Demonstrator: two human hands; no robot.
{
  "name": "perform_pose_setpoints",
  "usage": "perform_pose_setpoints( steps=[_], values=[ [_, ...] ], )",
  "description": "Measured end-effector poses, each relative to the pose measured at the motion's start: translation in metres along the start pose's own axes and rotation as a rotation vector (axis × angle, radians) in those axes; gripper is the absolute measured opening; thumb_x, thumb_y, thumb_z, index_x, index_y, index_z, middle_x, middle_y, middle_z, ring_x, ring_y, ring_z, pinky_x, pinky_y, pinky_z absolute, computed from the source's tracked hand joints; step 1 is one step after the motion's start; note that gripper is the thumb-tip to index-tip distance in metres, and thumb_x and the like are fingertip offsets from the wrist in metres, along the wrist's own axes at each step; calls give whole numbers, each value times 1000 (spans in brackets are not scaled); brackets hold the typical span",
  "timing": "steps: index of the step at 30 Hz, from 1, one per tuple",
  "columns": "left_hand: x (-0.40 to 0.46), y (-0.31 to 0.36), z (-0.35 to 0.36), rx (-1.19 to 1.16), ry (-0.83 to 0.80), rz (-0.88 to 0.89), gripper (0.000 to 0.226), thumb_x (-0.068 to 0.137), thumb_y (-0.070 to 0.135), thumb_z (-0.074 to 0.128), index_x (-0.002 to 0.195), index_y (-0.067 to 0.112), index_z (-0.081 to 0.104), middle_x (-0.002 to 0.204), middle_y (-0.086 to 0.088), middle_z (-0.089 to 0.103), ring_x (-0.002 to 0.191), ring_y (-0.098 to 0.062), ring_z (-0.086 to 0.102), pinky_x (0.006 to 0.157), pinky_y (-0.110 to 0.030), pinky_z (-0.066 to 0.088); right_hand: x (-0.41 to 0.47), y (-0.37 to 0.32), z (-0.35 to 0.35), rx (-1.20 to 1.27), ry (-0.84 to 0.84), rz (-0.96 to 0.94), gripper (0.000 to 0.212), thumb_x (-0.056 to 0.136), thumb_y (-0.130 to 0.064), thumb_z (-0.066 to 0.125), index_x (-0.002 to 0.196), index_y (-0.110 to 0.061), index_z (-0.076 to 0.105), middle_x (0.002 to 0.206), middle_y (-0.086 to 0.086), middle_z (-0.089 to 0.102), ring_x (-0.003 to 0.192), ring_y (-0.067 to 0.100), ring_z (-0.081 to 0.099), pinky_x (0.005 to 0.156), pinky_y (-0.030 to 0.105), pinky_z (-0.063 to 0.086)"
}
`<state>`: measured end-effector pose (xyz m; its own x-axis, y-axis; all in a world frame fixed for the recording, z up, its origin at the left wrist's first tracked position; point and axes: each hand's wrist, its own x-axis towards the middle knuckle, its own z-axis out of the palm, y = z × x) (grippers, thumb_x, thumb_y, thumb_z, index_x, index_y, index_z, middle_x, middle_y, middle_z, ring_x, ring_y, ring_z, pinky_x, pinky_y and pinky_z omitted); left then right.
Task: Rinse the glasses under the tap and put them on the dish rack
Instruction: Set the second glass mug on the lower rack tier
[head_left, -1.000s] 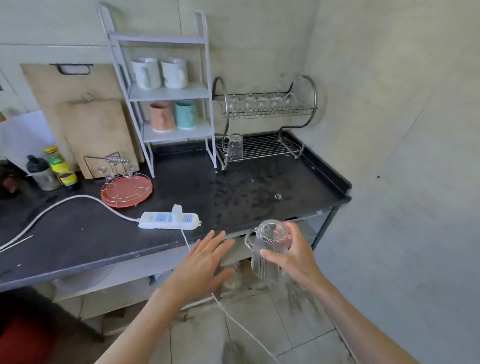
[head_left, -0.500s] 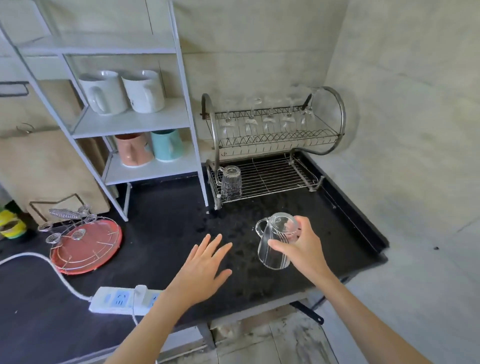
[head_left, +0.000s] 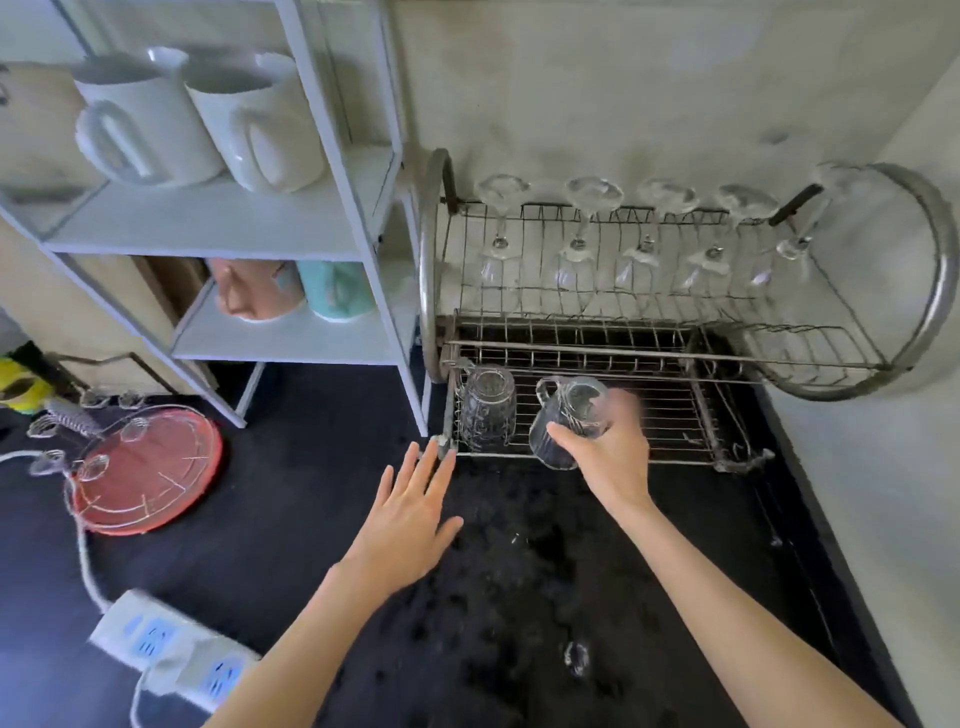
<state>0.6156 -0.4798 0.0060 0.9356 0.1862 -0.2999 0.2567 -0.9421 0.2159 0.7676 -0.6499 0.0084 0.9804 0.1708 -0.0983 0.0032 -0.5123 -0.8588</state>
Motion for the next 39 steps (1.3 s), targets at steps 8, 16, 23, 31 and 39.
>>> perform_pose_setpoints(
  steps=[8, 16, 23, 31, 39],
  values=[
    [34, 5, 12, 38, -36, -90, 74, 98, 41, 33, 146, 14, -17, 152, -1, -25, 142, -26, -19, 116, -41, -3, 42, 13, 23, -60, -113, -11, 75, 70, -28, 80, 130, -13, 38, 109, -5, 51, 105, 14, 51, 83, 20, 35],
    [36, 2, 23, -36, -9, -82, 75, 97, 41, 37, 148, 13, -11, 155, -2, -17, 143, -25, -14, 116, -40, -1, 51, 19, 31, -90, -127, -48, 54, 70, -30, 80, 109, -27, 42, 106, -4, 56, 99, 14, 55, 80, 21, 39],
    [32, -3, 12, -25, -38, -76, 71, 99, 39, 35, 148, 18, -12, 157, 0, -13, 143, -23, -15, 117, -41, -1, 35, 21, 24, -165, -189, -35, 71, 80, -34, 72, 137, -12, 35, 135, 1, 45, 127, 18, 43, 99, 23, 36],
    [-43, 12, 23, 110, 121, -105, 68, 89, 54, 32, 142, 12, 36, 148, -13, 34, 139, -33, 24, 106, -50, 31, -66, 16, -3, -564, -281, -314, 75, 92, -49, 48, 150, -16, 14, 156, 1, 19, 143, 15, 17, 114, 27, 18],
    [-196, -5, 80, 86, 167, -144, 65, 81, 54, 33, 128, 14, 55, 132, -11, 55, 126, -37, 46, 94, -54, 42, -225, 32, 15, -785, -330, -568, 70, 90, -54, 43, 144, -12, 33, 149, 11, 35, 137, 28, 35, 109, 46, 30]
  ],
)
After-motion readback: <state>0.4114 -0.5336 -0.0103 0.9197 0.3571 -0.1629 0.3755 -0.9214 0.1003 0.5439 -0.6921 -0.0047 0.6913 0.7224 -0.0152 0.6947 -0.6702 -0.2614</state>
